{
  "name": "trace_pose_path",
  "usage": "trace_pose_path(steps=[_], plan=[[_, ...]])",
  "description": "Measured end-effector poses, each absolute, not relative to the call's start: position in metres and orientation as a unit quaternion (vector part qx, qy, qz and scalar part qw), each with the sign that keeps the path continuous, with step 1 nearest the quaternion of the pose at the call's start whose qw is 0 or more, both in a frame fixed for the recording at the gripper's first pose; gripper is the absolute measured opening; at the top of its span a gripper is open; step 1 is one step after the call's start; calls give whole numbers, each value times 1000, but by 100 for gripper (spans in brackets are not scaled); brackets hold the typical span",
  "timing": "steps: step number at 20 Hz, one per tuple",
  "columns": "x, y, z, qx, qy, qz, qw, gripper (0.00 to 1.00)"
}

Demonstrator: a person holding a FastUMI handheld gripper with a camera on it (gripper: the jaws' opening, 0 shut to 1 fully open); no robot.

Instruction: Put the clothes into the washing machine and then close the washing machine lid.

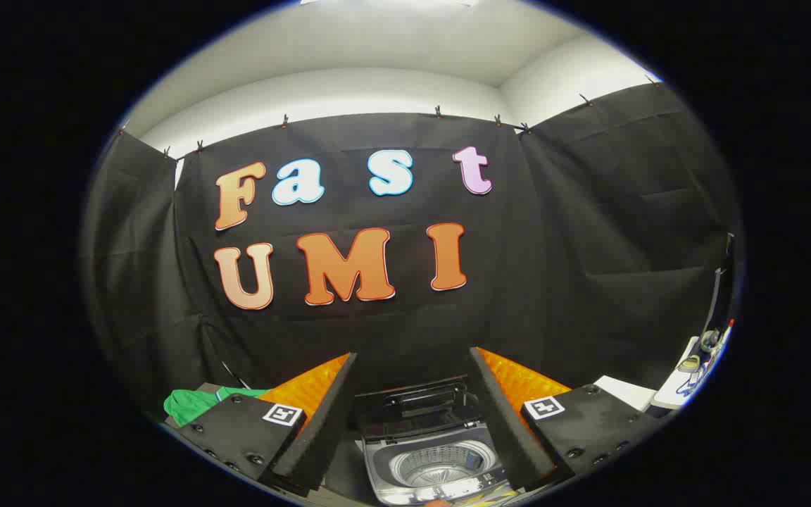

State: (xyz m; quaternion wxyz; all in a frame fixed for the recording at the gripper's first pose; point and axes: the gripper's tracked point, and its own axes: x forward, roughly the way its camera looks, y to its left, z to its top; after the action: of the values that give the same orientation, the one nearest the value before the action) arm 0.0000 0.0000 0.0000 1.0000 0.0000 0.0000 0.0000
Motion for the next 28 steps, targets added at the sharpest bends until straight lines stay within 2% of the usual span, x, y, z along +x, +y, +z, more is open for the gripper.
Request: trace_pose_path(steps=[19, 28], plan=[[-9, -8, -2, -6, 13, -4, 1000, 99], [-5, 38, -20, -9, 39, 31, 999, 99]])
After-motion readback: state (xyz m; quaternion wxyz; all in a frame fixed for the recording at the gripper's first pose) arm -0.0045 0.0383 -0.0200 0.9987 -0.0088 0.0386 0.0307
